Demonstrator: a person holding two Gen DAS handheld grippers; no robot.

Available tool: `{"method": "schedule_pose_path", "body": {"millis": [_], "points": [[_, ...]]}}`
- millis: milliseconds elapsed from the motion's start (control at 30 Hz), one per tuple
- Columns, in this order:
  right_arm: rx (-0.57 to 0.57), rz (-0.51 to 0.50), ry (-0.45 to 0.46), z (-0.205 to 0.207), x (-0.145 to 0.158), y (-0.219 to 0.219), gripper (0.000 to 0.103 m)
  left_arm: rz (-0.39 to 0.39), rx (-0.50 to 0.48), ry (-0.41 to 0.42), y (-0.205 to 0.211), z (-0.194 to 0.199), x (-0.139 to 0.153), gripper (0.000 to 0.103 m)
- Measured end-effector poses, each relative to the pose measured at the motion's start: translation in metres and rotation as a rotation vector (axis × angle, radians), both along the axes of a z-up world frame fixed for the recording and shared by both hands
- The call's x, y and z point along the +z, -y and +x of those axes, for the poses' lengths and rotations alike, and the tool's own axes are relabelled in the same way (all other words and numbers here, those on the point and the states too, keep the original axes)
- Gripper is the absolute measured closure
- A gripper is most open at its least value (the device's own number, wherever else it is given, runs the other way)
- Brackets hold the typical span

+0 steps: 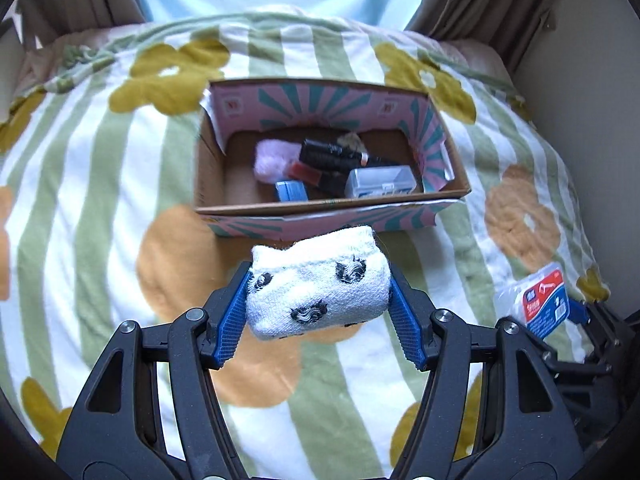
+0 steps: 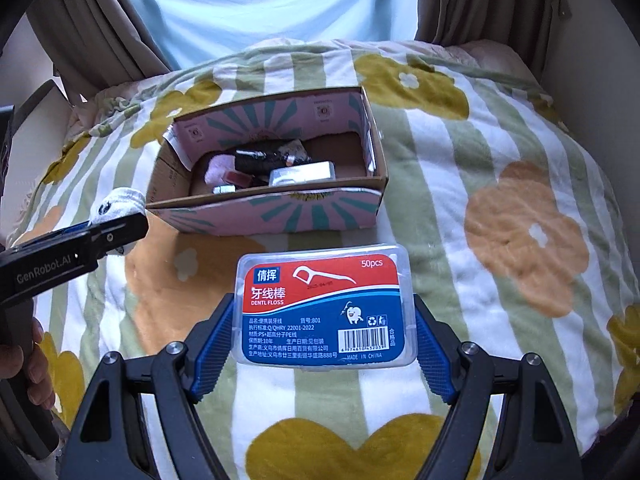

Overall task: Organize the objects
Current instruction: 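Lift the sock and floss box and carry both over the pink box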

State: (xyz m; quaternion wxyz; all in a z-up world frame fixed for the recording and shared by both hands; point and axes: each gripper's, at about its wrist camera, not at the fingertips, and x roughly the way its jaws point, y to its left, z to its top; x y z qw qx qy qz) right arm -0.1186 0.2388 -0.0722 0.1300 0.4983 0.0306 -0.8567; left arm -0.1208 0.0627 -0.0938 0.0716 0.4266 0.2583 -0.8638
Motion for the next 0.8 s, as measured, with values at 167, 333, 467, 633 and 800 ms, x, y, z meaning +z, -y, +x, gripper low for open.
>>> {"method": "schedule_pose_path", "body": {"millis": [167,333,467,633,800], "points": [[0.031,-0.032,-0.029,0.002,0.042,0.004,0.025,-0.033,0.015,-0.007,0.009,0.034,0.040,0.042],[0.055,-0.036,-0.062,0.006,0.073,0.004,0.025,-0.032,0.028,-0.008,0.009,0.064,0.068,0.042],[0.083,-0.028,-0.076,0.014,0.085,0.006,0.025,-0.034,0.036,-0.012,0.003,0.080,0.082,0.042],[0.075,-0.047,-0.069,0.019,0.085,0.001,0.025,-0.030,0.039,-0.023,-0.001,0.085,0.089,0.042],[0.070,-0.055,-0.071,0.014,0.089,-0.004,0.025,-0.037,0.028,-0.025,-0.005,0.082,0.093,0.042]]}}
